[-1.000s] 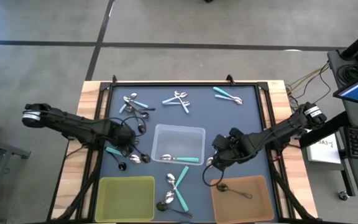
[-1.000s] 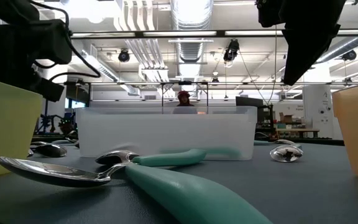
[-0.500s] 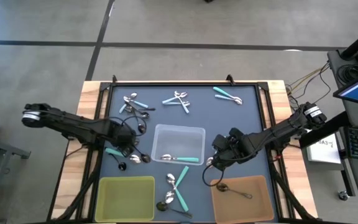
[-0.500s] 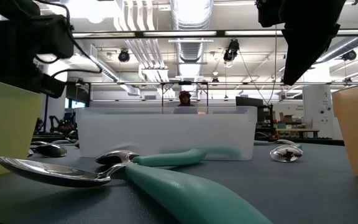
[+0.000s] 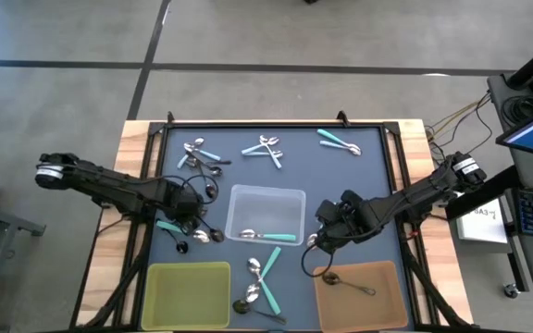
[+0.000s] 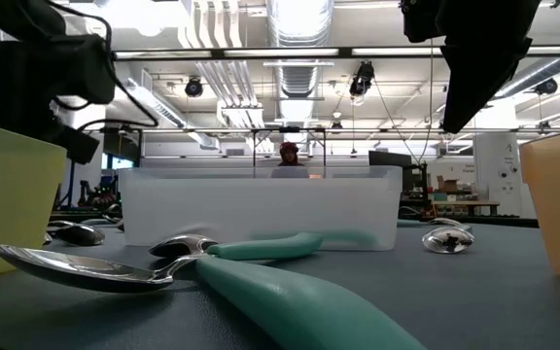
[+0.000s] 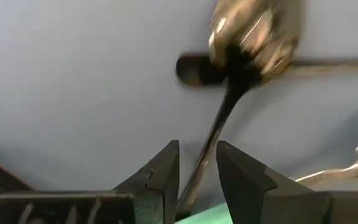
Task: Sort silverware by color (type)
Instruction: Put the black spoon into the orange bin
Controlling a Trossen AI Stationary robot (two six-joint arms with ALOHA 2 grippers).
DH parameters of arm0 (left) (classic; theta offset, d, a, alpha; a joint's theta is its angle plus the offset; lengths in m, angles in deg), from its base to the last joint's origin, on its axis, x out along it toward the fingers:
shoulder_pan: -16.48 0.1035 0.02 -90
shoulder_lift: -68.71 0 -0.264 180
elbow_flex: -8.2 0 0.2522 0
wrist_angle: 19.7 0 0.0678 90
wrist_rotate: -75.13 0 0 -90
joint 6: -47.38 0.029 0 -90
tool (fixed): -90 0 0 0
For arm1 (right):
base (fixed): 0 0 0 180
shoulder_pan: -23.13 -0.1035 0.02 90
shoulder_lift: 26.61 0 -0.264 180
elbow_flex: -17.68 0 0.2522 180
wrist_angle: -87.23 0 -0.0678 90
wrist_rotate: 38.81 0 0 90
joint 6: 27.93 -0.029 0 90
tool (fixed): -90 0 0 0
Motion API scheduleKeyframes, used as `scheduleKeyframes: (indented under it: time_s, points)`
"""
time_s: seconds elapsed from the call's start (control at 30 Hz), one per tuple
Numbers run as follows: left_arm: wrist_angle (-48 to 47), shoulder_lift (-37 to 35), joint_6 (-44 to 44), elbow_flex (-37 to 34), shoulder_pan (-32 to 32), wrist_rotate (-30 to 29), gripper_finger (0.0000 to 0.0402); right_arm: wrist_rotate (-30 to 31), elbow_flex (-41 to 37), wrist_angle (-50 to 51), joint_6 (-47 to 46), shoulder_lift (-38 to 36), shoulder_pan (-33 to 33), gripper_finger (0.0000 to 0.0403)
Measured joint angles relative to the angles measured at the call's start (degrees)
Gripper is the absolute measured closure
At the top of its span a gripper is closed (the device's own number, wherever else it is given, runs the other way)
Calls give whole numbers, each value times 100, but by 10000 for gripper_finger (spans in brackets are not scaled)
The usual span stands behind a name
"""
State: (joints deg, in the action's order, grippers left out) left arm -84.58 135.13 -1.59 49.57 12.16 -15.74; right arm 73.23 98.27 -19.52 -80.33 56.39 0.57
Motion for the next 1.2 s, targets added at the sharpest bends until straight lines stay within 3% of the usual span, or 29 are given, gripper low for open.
scheduleKeyframes:
  time_s: [0.37,0.6,0.73,0.87,1.03,1.2]
  points:
    - [155,409,72,-43,-2,-54,316,2,-86,-1,11,2,-2,275]
    - [300,468,46,-43,-2,-12,392,45,-150,-17,62,2,-2,275]
    - [193,308,-18,41,-2,-106,397,47,-151,-58,-61,2,0,275]
    - [17,81,5,399,12,-600,399,91,-151,-273,-212,2,11,275]
    - [-2,-147,29,1093,9,-806,400,835,-153,-1155,-340,2,120,275]
    - [626,-133,333,1827,6,-1069,400,1888,-153,-2997,-195,8,511,275]
